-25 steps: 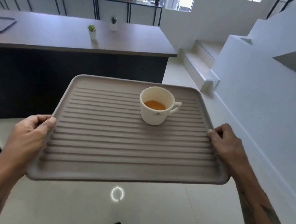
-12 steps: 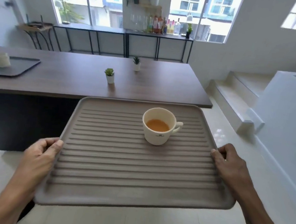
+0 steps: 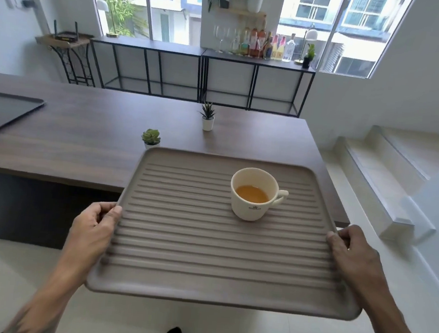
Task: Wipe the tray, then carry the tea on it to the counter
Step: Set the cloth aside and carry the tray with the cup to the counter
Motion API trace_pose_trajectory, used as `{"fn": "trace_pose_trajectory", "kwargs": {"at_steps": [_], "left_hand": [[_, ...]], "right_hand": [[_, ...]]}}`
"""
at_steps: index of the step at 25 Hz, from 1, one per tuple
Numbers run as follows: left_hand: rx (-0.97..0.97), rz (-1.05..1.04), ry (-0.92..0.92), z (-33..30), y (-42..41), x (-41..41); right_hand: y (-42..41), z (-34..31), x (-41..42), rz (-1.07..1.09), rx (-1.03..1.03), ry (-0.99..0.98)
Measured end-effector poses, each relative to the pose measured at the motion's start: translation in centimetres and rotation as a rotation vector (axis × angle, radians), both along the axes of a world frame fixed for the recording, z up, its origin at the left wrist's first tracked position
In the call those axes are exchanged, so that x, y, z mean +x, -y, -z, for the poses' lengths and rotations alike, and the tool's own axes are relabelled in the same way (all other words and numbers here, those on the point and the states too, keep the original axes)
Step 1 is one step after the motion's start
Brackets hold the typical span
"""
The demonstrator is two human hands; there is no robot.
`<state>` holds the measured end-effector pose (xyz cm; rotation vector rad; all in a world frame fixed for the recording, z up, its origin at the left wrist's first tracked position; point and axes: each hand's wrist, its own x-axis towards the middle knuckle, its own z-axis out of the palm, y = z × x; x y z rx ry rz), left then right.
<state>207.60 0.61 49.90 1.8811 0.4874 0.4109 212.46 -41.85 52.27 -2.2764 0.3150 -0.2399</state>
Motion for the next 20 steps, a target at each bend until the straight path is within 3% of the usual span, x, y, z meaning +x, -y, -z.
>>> {"fn": "trace_pose_trajectory", "kwargs": {"at_steps": [10,20], "left_hand": [[0.101,0.028,-0.039,4.2,-1.6,20.5],[0.256,-0.092,-0.146,8.2,-1.5,28.5]], "right_hand": [[-2.7,4.8,17.6,0.132,-0.022,-0.004],[-3.2,10.2,27.5,0.150,-0.183,0.068]]}}
